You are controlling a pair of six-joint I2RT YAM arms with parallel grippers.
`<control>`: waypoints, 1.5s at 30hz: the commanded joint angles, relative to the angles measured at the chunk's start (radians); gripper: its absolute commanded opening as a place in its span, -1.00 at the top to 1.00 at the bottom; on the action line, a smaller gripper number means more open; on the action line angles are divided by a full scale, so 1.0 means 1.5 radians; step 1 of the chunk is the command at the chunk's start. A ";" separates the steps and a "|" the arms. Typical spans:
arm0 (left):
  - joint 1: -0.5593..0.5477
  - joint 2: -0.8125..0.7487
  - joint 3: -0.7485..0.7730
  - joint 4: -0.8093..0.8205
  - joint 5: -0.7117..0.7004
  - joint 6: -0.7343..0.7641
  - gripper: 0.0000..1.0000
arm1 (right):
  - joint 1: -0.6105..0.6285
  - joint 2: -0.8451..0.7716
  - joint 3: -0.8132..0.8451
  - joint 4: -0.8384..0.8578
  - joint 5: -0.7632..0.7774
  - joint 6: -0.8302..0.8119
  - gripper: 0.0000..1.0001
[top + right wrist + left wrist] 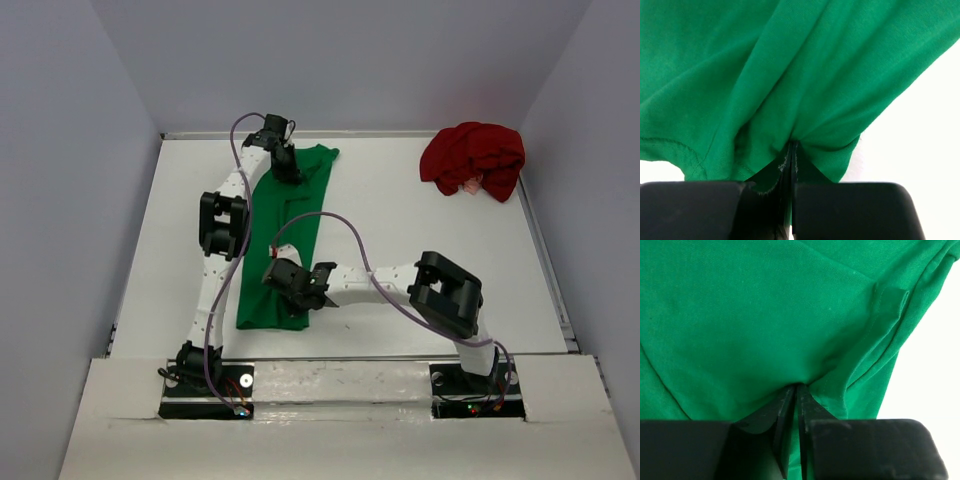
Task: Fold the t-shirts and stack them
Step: Fold the tshirt
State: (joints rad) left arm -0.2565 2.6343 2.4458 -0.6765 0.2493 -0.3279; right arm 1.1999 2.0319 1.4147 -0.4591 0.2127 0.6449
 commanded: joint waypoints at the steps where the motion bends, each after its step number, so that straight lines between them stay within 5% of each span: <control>1: -0.009 -0.065 -0.030 -0.002 -0.062 0.020 0.52 | 0.023 0.030 -0.062 -0.143 -0.015 0.025 1.00; 6: -0.012 -0.076 -0.009 -0.029 -0.079 0.027 0.44 | 0.023 -0.005 -0.078 -0.141 0.029 0.045 1.00; 11: -0.026 -0.123 -0.039 -0.022 -0.147 0.037 -0.59 | 0.035 -0.010 -0.077 -0.144 0.046 0.048 0.45; 15: -0.032 -0.181 -0.070 -0.009 -0.172 0.048 -0.96 | 0.050 -0.023 -0.072 -0.168 0.082 0.059 0.07; 20: -0.040 -0.228 -0.078 -0.008 -0.207 0.059 -0.98 | 0.071 -0.044 -0.042 -0.231 0.138 0.080 -0.22; 27: -0.052 -0.285 -0.068 -0.016 -0.211 0.070 -0.98 | 0.077 -0.072 0.056 -0.334 0.229 0.079 -0.36; 33: -0.064 -0.307 -0.102 -0.018 -0.235 0.082 -0.98 | 0.077 -0.054 0.145 -0.405 0.306 0.047 -0.41; 37: -0.066 -0.333 -0.173 -0.004 -0.259 0.058 -0.98 | 0.030 -0.037 0.194 -0.386 0.318 -0.025 -0.24; 38: -0.066 -0.337 -0.187 0.001 -0.264 0.056 -0.97 | 0.009 -0.040 0.192 -0.371 0.309 -0.041 -0.18; 40: -0.065 -0.348 -0.220 0.002 -0.304 0.042 -0.72 | -0.067 -0.061 0.180 -0.307 0.265 -0.095 0.33; 41: -0.063 -0.350 -0.225 -0.006 -0.319 0.033 -0.55 | -0.098 -0.068 0.177 -0.260 0.223 -0.124 0.79; 42: -0.063 -0.350 -0.228 -0.006 -0.333 0.032 -0.34 | -0.130 -0.075 0.172 -0.259 0.222 -0.124 0.79; 43: -0.057 -0.347 -0.232 -0.021 -0.354 0.022 -0.10 | -0.190 -0.083 0.172 -0.216 0.174 -0.156 1.00; 44: -0.048 -0.348 -0.239 -0.030 -0.362 0.017 0.51 | -0.218 -0.081 0.184 -0.184 0.137 -0.193 1.00; 45: -0.048 -0.348 -0.247 -0.030 -0.366 0.012 0.77 | -0.239 -0.075 0.197 -0.184 0.136 -0.194 1.00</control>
State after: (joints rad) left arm -0.3538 2.1883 2.0995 -0.6964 -0.1936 -0.2768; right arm 1.0462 1.9652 1.6684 -0.8940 0.5259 0.5072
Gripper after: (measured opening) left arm 0.379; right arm 0.024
